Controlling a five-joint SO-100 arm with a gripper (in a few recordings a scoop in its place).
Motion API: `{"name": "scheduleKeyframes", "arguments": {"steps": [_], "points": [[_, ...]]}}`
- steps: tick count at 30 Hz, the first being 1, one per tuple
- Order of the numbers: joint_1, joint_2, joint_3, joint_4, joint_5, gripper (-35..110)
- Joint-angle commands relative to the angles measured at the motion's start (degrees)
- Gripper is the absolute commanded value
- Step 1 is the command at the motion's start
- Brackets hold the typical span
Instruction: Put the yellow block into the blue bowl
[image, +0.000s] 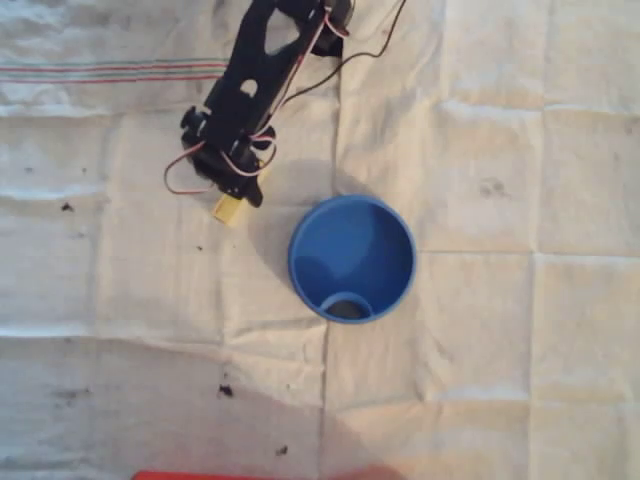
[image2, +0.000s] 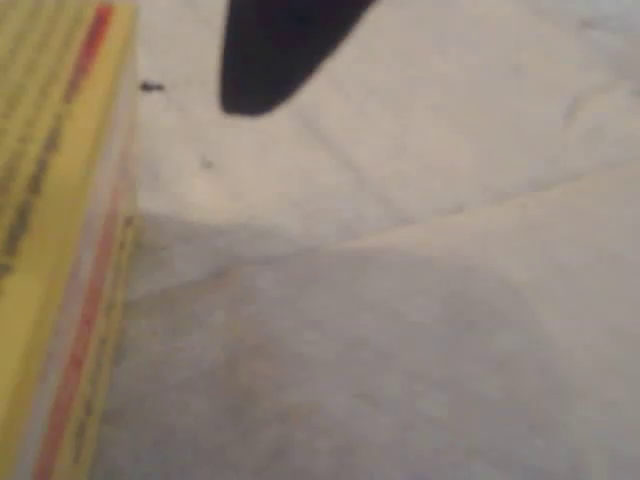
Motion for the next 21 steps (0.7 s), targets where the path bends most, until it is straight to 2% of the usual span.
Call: {"name": "scheduleKeyframes", "arguments": {"steps": [1,14,21], "points": [[0.09,0.53,-3.96,-0.44,-0.53,28],[0.00,-3.34,-4.22,-0.62,-0.53,28],[0.00,-5.89,-4.13,-4.31,-0.53,28]]}}
